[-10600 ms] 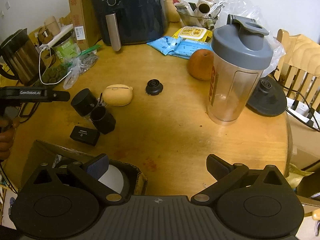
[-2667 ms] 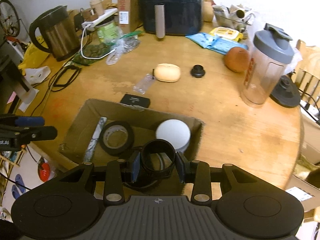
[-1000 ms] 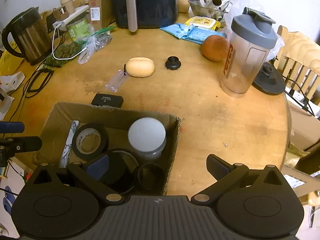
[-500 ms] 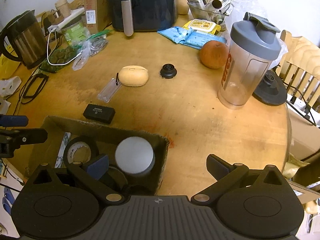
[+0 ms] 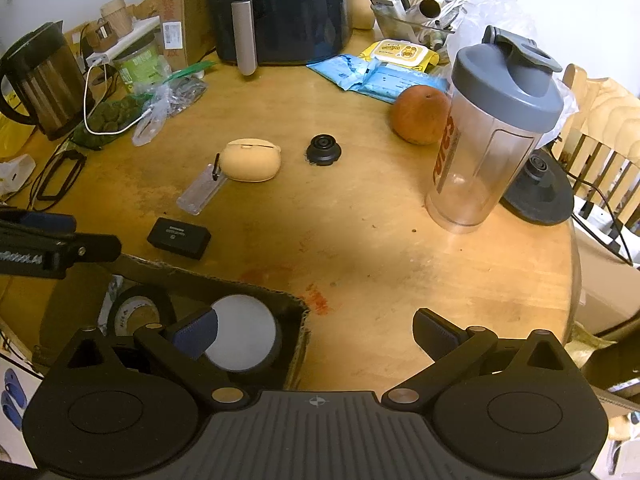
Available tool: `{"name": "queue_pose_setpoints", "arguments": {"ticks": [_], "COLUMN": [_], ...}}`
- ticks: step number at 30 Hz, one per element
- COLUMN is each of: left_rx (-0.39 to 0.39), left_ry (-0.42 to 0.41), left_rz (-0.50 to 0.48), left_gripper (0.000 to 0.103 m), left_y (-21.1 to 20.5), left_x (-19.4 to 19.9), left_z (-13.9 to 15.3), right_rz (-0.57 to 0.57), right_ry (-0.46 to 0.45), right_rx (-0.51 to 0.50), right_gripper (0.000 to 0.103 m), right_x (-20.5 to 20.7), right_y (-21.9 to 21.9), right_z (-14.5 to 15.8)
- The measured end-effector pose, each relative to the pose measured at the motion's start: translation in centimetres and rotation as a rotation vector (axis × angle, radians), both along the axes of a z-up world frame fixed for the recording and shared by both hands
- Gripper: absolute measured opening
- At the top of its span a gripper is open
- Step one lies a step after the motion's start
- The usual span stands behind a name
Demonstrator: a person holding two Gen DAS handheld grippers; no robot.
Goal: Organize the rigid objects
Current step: 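Move the left tool to the black rectangular case on the table, then close the left tool on the black rectangular case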
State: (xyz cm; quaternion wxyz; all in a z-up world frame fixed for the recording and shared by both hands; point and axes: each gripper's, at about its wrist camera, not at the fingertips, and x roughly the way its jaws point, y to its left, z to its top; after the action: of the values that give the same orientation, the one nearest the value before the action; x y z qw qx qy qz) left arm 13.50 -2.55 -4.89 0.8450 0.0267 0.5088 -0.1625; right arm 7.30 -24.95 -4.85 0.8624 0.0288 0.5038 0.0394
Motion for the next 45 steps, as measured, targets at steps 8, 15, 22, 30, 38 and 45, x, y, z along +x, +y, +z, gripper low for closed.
{"name": "queue_pose_setpoints", "arguments": {"ticks": [8, 15, 22, 30, 38, 45], "left_rx": [0.027, 0.083, 0.132, 0.167, 0.186, 0.175], "left_ry": [0.06, 0.109, 0.172, 0.209, 0.184, 0.173], "left_rz": [0.005, 0.013, 0.045, 0.065, 0.089, 0.106], "left_gripper": [0.082, 0.082, 0.082, 0.081, 0.068, 0.068], "left_y": [-1.5, -3.0, -3.8, -4.5, -4.8, -4.2], "left_x": [2.4, 4.5, 6.3, 7.5, 7.0, 6.9], "left_z": [-1.5, -3.3, -5.6, -7.6, -7.4, -6.9], "right_rz": [-0.02, -0.046, -0.069, -0.101, -0.115, -0.116], "right_ry": [0.014, 0.023, 0.027, 0.031, 0.036, 0.039], "right_rx": [0.0, 0.001, -0.006, -0.007, -0.009, -0.006], "right_gripper": [0.103, 0.103, 0.103, 0.103, 0.103, 0.103], "right_x": [0.7, 0.8, 0.6, 0.4, 0.3, 0.4], "right_y": [-1.2, -2.0, -2.7, -3.6, -3.8, -3.7], "right_z": [-0.4, -0.7, -0.8, -0.8, -0.9, -1.0]}}
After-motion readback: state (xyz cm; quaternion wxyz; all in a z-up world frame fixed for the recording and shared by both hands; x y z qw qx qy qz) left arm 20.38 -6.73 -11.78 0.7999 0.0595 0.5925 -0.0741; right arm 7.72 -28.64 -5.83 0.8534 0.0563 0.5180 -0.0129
